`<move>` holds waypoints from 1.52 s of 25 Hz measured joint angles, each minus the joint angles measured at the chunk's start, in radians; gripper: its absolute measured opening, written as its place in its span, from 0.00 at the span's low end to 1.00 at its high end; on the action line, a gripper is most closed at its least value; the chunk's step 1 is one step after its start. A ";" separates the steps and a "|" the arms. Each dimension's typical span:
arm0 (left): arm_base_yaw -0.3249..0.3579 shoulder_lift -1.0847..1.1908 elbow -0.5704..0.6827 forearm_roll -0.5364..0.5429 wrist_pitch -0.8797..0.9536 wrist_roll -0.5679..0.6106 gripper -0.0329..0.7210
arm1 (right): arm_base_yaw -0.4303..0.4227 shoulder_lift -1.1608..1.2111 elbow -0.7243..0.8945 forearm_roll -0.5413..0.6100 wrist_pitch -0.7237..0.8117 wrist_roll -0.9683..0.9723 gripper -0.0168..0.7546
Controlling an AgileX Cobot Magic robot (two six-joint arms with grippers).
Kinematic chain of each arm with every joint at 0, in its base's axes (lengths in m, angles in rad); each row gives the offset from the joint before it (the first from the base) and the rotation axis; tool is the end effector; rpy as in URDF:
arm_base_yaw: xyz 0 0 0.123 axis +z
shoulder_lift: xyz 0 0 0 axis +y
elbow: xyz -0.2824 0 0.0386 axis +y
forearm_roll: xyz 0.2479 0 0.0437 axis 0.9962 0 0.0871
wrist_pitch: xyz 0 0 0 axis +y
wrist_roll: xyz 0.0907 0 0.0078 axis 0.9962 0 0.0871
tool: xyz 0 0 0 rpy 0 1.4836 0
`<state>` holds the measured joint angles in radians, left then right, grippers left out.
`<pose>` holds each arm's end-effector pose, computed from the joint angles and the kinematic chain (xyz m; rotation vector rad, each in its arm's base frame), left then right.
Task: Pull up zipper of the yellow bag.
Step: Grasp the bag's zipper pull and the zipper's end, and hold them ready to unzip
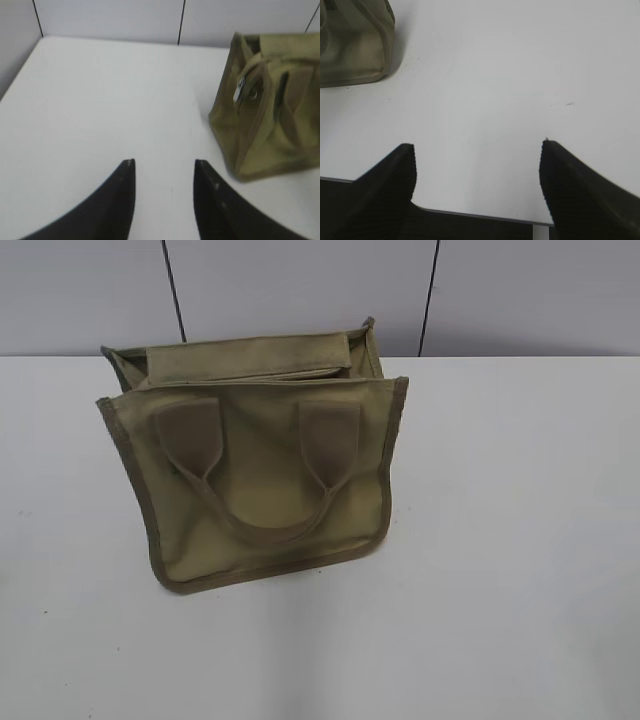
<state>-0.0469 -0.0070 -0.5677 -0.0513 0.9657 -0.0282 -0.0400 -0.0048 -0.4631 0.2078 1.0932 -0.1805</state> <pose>-0.0117 -0.0033 0.3038 0.0192 1.8751 -0.1113 -0.0032 0.0168 0.2658 -0.1566 2.0864 0.1185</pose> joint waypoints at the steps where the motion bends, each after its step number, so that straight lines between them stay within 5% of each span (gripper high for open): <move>1: 0.000 -0.001 -0.007 0.000 -0.049 0.000 0.51 | 0.000 0.000 0.000 0.000 0.000 0.000 0.78; 5: 0.000 0.027 -0.003 0.026 -0.309 0.000 0.76 | 0.000 0.000 0.000 0.000 0.000 0.000 0.78; 8: 0.000 0.120 0.041 0.051 -0.532 0.000 0.81 | 0.000 0.000 0.000 0.000 0.000 0.000 0.78; 17: 0.000 0.694 0.226 0.082 -1.316 -0.008 0.64 | 0.000 0.000 0.000 0.000 0.000 0.000 0.78; 25: 0.000 1.280 0.234 0.478 -1.793 -0.236 0.50 | 0.000 0.000 0.000 0.001 0.000 0.000 0.78; 31: 0.000 1.564 0.234 0.793 -1.918 -0.360 0.49 | 0.000 0.000 0.000 0.001 0.000 0.000 0.78; 38: 0.000 1.777 0.201 0.859 -2.012 -0.322 0.49 | 0.000 0.000 0.000 0.001 0.000 0.000 0.78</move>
<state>-0.0469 1.7698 -0.3662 0.8073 -1.0461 -0.3501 -0.0400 -0.0048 -0.4631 0.2085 1.0932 -0.1805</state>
